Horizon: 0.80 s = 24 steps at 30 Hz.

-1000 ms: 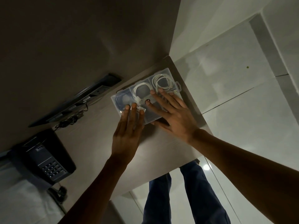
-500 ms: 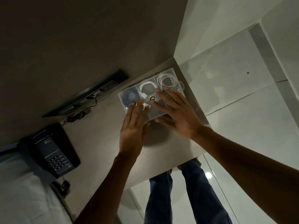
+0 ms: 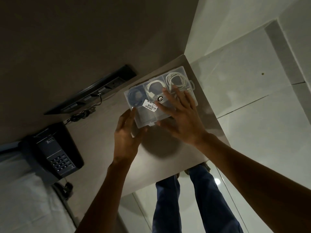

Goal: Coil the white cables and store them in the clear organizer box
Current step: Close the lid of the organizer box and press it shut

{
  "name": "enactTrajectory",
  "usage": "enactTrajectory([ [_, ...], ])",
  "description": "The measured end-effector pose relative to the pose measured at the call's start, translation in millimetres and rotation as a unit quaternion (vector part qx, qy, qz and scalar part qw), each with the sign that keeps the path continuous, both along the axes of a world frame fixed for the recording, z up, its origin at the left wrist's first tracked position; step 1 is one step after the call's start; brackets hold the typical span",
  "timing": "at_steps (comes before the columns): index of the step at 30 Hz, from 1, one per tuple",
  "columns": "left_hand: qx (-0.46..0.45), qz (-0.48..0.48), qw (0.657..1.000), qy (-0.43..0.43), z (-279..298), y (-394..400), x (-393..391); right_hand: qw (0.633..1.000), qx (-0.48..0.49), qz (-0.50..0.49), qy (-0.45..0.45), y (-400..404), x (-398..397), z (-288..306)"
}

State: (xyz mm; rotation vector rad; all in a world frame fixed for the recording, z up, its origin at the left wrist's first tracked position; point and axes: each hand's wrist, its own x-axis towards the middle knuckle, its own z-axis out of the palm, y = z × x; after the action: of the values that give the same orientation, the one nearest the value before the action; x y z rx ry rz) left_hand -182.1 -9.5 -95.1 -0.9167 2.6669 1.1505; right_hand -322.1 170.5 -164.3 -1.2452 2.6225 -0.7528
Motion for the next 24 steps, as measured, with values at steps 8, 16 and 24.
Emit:
enactTrajectory([
  [8, 0.009, -0.018, 1.0, -0.012, 7.0, -21.6, -30.0, 0.999, -0.015, -0.034, 0.025, -22.2, 17.0, -4.1],
  [16, -0.093, -0.171, 0.981, -0.017, 0.6, -25.0, -51.9, 0.997, -0.034, -0.054, 0.039, -26.8, 20.6, -16.6],
  [24, -0.043, -0.146, 0.988, 0.001, -24.5, -11.8, -43.3, 0.997, -0.045, -0.054, 0.031, -26.3, 21.6, -13.9],
])
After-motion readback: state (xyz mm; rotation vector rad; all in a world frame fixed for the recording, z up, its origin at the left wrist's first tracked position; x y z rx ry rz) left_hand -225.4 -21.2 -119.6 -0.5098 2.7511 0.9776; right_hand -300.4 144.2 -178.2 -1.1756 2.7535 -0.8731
